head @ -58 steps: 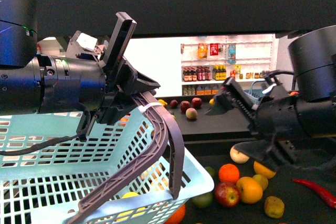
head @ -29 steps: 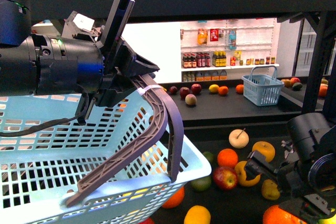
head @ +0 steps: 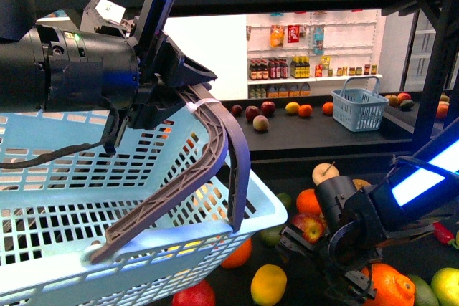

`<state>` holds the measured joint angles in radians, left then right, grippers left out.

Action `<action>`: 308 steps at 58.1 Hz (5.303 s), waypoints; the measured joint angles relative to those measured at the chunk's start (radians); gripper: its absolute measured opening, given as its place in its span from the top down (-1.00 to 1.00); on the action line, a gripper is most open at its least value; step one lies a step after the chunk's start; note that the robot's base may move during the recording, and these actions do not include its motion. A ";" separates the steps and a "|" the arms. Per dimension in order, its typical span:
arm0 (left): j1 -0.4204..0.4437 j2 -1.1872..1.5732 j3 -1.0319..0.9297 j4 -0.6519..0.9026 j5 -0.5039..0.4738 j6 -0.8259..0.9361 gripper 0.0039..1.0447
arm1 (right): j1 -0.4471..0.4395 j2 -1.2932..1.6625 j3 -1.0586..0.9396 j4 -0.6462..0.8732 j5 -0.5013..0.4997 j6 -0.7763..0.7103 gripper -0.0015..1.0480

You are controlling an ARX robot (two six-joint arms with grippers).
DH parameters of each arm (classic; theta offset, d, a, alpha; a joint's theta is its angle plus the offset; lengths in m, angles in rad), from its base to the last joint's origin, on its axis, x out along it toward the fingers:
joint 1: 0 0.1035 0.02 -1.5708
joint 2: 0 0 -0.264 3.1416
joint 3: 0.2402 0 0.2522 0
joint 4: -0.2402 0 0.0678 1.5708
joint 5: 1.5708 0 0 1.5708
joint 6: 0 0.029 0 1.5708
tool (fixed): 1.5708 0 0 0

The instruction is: Pick lemon from shelf

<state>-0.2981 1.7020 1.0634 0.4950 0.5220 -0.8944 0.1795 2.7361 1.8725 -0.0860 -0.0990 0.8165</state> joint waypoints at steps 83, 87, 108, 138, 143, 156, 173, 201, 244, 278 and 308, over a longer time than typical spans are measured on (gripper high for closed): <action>0.000 0.000 0.000 0.000 0.000 0.000 0.82 | 0.089 0.481 0.795 -0.367 0.103 -0.153 -0.43; 0.000 0.000 0.000 0.000 0.000 0.000 0.82 | 0.087 0.447 0.727 -0.331 0.105 -0.153 -0.33; 0.000 0.000 0.000 0.000 0.000 0.000 0.82 | 0.028 0.138 0.198 -0.019 0.231 -0.223 -0.26; 0.000 0.000 0.000 0.000 0.000 0.000 0.82 | -0.187 -0.496 -0.445 0.327 0.116 -0.344 -0.26; 0.000 0.000 0.000 0.000 0.000 0.000 0.82 | -0.166 -0.578 -0.492 0.327 0.051 -0.329 -0.26; 0.000 0.000 0.000 0.000 -0.002 0.000 0.82 | -0.058 -0.753 -0.603 0.344 -0.053 -0.290 -0.26; 0.000 0.000 0.000 0.000 -0.001 0.000 0.82 | 0.057 -0.821 -0.661 0.346 -0.101 -0.251 -0.26; 0.000 0.000 0.000 0.000 0.002 0.000 0.82 | 0.187 -0.821 -0.676 0.378 -0.134 -0.231 -0.26; 0.000 0.000 0.000 -0.002 -0.002 -0.003 0.82 | -0.036 -1.143 -0.886 0.537 0.086 -0.446 -0.86; 0.000 0.000 0.000 -0.002 0.000 -0.007 0.82 | -0.177 -2.206 -1.659 0.357 0.102 -0.784 -0.29; 0.000 0.001 0.000 -0.002 -0.001 -0.004 0.82 | -0.178 -2.468 -1.809 0.289 0.099 -0.811 0.95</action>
<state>-0.2985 1.7027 1.0634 0.4927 0.5209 -0.8982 0.0017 0.2684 0.0639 0.2031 -0.0002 0.0055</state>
